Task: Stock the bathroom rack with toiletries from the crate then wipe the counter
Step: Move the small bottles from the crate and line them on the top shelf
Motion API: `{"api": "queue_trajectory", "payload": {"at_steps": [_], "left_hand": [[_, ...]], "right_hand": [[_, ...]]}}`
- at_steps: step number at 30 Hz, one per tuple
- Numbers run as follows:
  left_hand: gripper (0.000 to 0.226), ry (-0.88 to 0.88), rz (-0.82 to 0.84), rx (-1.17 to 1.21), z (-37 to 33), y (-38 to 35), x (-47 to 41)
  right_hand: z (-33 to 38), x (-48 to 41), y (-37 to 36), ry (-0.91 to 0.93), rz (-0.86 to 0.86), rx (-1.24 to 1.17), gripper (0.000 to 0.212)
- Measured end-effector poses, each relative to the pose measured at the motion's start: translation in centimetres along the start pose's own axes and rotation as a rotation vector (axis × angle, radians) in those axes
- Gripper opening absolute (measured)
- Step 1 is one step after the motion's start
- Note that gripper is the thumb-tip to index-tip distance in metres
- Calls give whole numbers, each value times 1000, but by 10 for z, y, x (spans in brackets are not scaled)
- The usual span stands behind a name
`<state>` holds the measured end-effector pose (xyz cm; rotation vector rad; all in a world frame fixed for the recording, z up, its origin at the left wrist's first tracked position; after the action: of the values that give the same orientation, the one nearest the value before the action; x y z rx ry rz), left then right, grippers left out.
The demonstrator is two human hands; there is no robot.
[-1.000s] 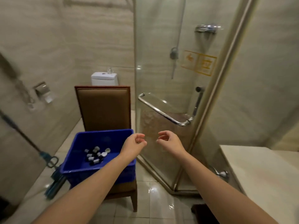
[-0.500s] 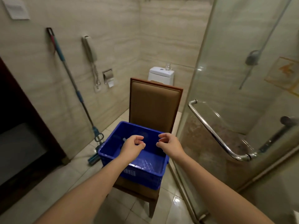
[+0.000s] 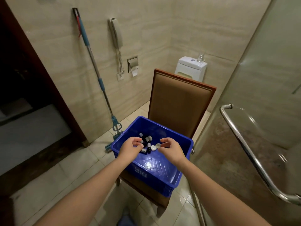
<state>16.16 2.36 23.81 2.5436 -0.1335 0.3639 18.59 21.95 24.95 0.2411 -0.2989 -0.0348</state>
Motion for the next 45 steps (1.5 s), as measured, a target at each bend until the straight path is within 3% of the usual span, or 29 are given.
{"api": "queue_trajectory", "payload": {"at_steps": [24, 36, 45], "left_hand": [[32, 250, 420, -184, 116, -40, -260], [34, 324, 410, -309, 190, -97, -305], [42, 459, 266, -293, 234, -135, -322]], "right_hand": [[-100, -222, -70, -465, -183, 15, 33], [-192, -281, -95, -602, -180, -24, 34], [-250, -337, -105, -577, -94, 95, 30]]}}
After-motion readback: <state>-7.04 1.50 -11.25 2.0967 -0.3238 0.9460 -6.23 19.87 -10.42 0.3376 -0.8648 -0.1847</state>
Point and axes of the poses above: each hand's wrist, its own x-axis away from the middle knuckle, its own y-axis out of the back of the hand, z = x × y, the point moved 5 cm from there along -x, towards the middle knuckle, and after that the axes turned 9 degrees about -x, right-handed, at the moved point
